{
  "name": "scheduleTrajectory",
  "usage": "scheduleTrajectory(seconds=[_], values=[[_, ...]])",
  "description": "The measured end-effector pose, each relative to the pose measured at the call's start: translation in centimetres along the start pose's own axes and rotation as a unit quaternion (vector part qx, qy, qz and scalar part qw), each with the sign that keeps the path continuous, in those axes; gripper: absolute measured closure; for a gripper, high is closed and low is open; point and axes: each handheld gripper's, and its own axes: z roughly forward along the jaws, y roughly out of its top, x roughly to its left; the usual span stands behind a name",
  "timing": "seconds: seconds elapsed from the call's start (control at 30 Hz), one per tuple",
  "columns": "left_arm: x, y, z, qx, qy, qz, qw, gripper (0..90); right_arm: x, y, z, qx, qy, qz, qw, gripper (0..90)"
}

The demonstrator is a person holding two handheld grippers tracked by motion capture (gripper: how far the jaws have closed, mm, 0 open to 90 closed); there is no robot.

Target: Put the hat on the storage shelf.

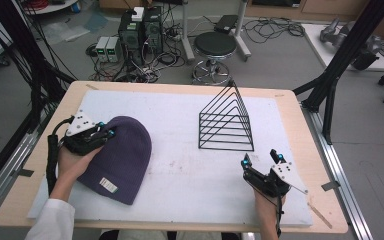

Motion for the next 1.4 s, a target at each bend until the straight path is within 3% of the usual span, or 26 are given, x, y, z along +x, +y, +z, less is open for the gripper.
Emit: scheduleTrajectory(seconds=[0.17, 0.33, 0.47, 0.6, 0.7, 0.87, 0.9, 1.07, 1.17, 1.33, 1.4], values=[[-0.2, 0.5, -1.2, -0.057, 0.022, -0.017, 0.998, 76.9, 0.0, 0.0, 0.0, -0.001, 0.0, -0.003, 1.0, 10.7], [-0.4, 0.9, -2.2, -0.117, 0.045, -0.029, 0.9917, 76.9, 0.1, 0.0, -0.1, -0.006, -0.005, -0.005, 1.0, 10.7], [-1.0, 1.4, -2.9, -0.164, 0.061, -0.024, 0.9843, 76.9, 0.1, 0.0, -0.1, -0.005, -0.006, -0.004, 1.0, 10.7], [-1.6, 2.2, -3.5, -0.192, 0.073, -0.023, 0.9783, 76.9, 0.1, 0.0, -0.2, -0.009, -0.008, -0.003, 0.9999, 10.8], [-2.0, 3.0, -4.1, -0.221, 0.083, -0.025, 0.9715, 76.6, 0.1, 0.1, -0.3, -0.011, -0.011, 0.0, 0.9999, 10.7], [-2.8, 3.7, -4.8, -0.273, 0.098, -0.039, 0.9563, 76.6, 0.2, 0.2, -0.6, -0.024, -0.022, 0.002, 0.9995, 10.7], [-2.9, 3.9, -5.0, -0.277, 0.099, -0.039, 0.9549, 76.6, 0.2, 0.2, -0.6, -0.025, -0.022, 0.003, 0.9994, 10.7], [-3.1, 5.0, -5.4, -0.291, 0.091, -0.039, 0.9516, 76.5, 0.5, 0.3, -0.7, -0.037, -0.013, 0.006, 0.9992, 10.7], [-3.2, 5.4, -5.6, -0.3, 0.079, -0.046, 0.9495, 76.6, 1.7, 0.8, -0.8, -0.059, 0.001, 0.007, 0.9983, 10.7], [-3.7, 5.9, -5.4, -0.311, 0.068, -0.049, 0.9465, 76.5, 4.0, 1.8, -0.4, -0.076, 0.044, 0.009, 0.9961, 10.7], [-4.0, 6.3, -5.3, -0.313, 0.065, -0.049, 0.9462, 76.5, 5.2, 2.5, -0.2, -0.093, 0.072, 0.003, 0.9931, 10.7]])
